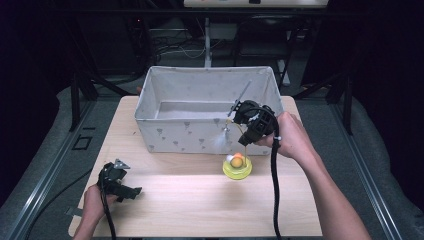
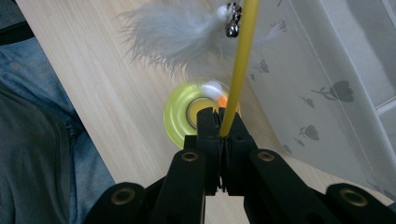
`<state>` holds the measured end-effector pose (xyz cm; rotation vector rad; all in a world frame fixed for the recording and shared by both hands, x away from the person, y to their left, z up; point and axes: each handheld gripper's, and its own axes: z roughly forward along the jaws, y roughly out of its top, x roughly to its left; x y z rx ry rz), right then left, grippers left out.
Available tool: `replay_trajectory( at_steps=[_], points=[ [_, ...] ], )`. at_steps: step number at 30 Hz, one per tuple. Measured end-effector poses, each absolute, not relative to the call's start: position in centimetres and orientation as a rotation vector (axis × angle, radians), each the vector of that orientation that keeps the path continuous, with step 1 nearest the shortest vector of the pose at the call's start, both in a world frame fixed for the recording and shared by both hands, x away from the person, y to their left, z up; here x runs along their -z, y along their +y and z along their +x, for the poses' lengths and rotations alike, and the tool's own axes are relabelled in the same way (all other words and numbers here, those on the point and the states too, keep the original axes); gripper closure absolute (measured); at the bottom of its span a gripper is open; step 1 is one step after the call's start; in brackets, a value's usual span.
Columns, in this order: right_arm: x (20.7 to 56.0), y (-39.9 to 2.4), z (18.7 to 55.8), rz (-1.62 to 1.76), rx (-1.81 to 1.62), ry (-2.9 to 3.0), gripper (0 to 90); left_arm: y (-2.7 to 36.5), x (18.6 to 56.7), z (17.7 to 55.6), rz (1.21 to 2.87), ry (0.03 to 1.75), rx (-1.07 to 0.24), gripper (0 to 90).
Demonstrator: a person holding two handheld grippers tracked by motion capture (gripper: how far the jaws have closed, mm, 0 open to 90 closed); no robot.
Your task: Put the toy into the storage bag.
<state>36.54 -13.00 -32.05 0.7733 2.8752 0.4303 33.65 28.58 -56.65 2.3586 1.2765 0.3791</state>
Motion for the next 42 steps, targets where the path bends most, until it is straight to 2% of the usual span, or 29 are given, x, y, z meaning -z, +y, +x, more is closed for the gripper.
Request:
replay_trajectory(
  at_steps=[42],
  points=[
    [24.8, -13.2, 37.5, 0.764, -0.408, 2.856, 88.2, 28.5, 56.7, 33.8, 2.367, 1.274, -0.366, 0.3]
  ],
)
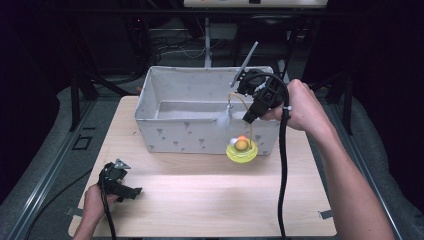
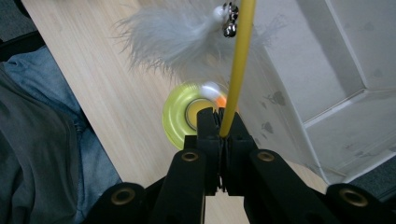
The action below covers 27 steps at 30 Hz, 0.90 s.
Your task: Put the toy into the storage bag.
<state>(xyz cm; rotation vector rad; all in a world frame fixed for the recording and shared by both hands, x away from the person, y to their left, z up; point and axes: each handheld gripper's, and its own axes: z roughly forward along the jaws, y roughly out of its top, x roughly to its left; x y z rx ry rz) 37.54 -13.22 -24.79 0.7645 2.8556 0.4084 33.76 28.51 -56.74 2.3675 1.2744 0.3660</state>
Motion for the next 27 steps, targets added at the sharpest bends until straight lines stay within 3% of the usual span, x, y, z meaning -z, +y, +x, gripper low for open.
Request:
replay_trajectory(
  at_steps=[27],
  points=[
    [21.2, -13.1, 38.7, 0.770, -0.414, 2.842, 88.2, 28.4, 56.8, 33.8, 2.374, 1.267, -0.357, 0.2]
  ],
)
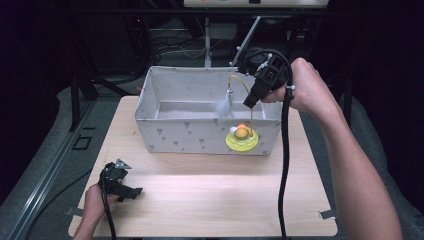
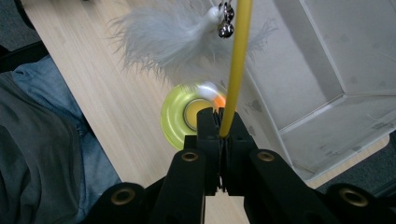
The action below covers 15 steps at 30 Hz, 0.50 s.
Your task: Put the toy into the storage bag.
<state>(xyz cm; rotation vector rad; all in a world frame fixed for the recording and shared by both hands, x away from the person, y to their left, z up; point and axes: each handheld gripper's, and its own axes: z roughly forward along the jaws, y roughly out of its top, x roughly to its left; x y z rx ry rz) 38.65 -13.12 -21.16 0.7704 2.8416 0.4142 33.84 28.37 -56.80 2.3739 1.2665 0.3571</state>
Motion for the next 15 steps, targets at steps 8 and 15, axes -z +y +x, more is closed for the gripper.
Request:
replay_trajectory(
  at_steps=[8, 15],
  points=[
    [19.8, -13.2, 39.0, 0.772, -0.408, 2.827, 88.2, 28.3, 56.8, 34.0, 2.380, 1.260, -0.357, 0.3],
    [18.8, -13.1, 39.6, 0.790, -0.407, 2.811, 88.2, 28.0, 56.8, 34.1, 2.394, 1.242, -0.358, 0.2]
  ],
)
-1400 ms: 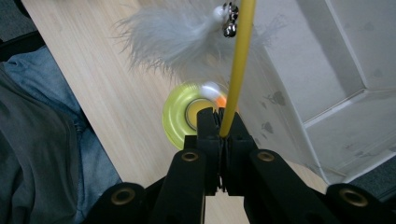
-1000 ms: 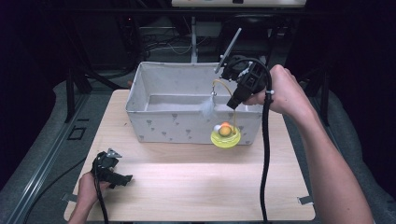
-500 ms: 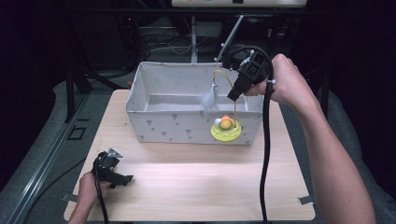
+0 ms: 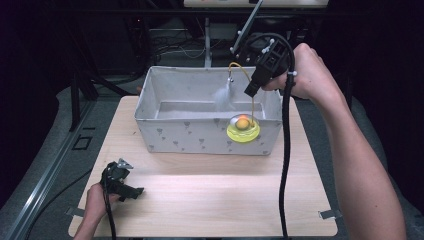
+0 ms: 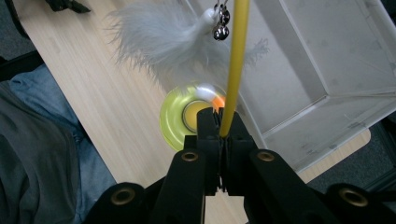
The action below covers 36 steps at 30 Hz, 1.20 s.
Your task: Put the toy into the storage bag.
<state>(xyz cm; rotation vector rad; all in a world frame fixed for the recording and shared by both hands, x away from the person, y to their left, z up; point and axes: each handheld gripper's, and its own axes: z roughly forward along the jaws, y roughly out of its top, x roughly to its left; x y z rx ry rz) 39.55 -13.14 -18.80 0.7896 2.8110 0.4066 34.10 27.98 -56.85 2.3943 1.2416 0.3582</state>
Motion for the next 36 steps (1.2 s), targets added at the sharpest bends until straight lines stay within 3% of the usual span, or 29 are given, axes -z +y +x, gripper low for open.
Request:
replay_trajectory(
  at_steps=[15, 36],
  points=[
    [16.5, -13.0, 40.5, 0.828, -0.420, 2.759, 88.2, 27.9, 56.8, 34.1, 2.402, 1.235, -0.360, 0.2],
    [15.8, -14.6, 43.4, 0.980, -0.430, 2.664, 88.4, 27.8, 56.8, 34.0, 2.400, 1.231, -0.364, 0.2]
  ],
)
